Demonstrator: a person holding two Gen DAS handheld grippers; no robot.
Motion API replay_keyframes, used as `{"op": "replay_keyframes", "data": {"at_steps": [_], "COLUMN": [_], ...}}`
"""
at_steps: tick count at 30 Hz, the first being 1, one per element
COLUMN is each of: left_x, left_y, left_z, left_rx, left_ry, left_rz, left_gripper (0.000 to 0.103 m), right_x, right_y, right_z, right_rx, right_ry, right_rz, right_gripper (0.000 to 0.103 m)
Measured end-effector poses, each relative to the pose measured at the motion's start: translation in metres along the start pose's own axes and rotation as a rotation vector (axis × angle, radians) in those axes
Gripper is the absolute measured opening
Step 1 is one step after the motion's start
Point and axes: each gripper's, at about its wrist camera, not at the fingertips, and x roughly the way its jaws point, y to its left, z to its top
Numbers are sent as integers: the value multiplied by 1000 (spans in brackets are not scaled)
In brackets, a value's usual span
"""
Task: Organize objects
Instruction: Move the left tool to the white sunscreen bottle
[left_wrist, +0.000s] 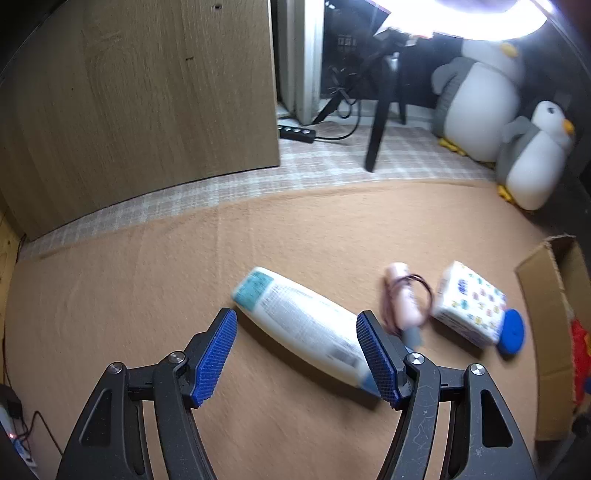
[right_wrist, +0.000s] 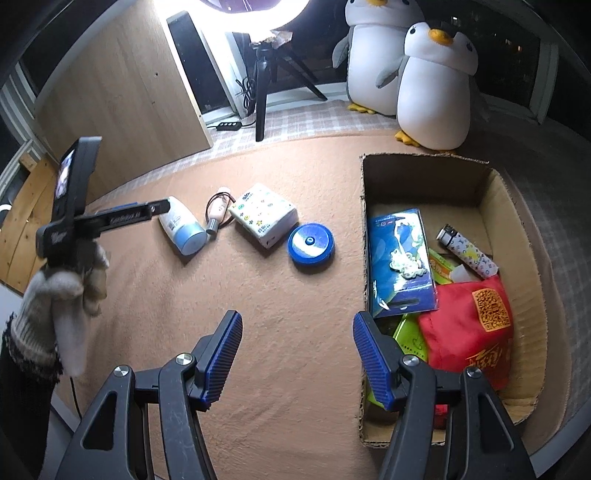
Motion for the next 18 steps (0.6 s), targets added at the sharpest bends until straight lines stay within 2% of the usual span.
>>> {"op": "replay_keyframes", "data": {"at_steps": [5,18], "left_x": [21,50], "left_y": [6,-1], "left_z": [12,19], "left_rx": [-7,2], "left_ry": [28,61], "left_rz": [31,33], "left_gripper": [71,72], "right_x": [3,7], "right_y": [-3,-5], "right_z": [-3,-6], "right_rx": [10,9], "right_ry": [13,38], "right_rz": [-5,-13], "right_gripper": [59,59]}}
